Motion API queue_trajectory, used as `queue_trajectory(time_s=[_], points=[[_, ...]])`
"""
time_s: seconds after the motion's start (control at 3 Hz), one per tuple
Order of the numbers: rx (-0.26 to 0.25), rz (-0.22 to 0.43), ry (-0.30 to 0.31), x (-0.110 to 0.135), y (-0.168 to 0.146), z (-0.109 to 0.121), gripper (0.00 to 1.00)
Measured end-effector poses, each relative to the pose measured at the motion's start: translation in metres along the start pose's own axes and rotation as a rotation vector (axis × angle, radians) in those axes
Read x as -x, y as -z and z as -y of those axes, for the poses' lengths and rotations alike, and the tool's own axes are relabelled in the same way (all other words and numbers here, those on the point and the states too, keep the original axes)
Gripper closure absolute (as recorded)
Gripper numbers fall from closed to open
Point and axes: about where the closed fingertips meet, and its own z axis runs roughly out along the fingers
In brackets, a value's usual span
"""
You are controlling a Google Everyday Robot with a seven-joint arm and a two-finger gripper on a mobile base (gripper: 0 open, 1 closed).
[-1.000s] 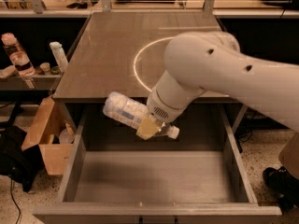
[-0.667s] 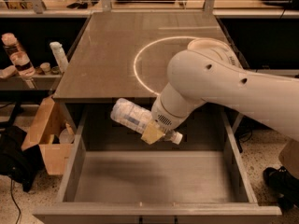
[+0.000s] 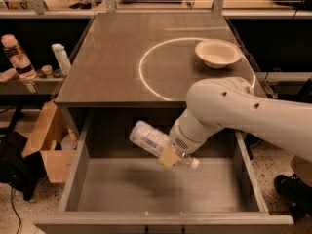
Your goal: Place blue plastic bottle into top drawer
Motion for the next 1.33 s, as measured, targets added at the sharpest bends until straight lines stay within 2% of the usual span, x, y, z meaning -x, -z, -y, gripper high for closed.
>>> queue_trajectory(time_s=[0.33, 1.0, 1.33], points=[[0.021, -0.021, -0.037, -0.018, -0.025, 0.000, 1.00], [0.052, -0.073, -0.073, -0.035, -0.062, 0.001, 1.00], [0.082, -0.096, -0.061, -0.038, -0.074, -0.001, 1.00]])
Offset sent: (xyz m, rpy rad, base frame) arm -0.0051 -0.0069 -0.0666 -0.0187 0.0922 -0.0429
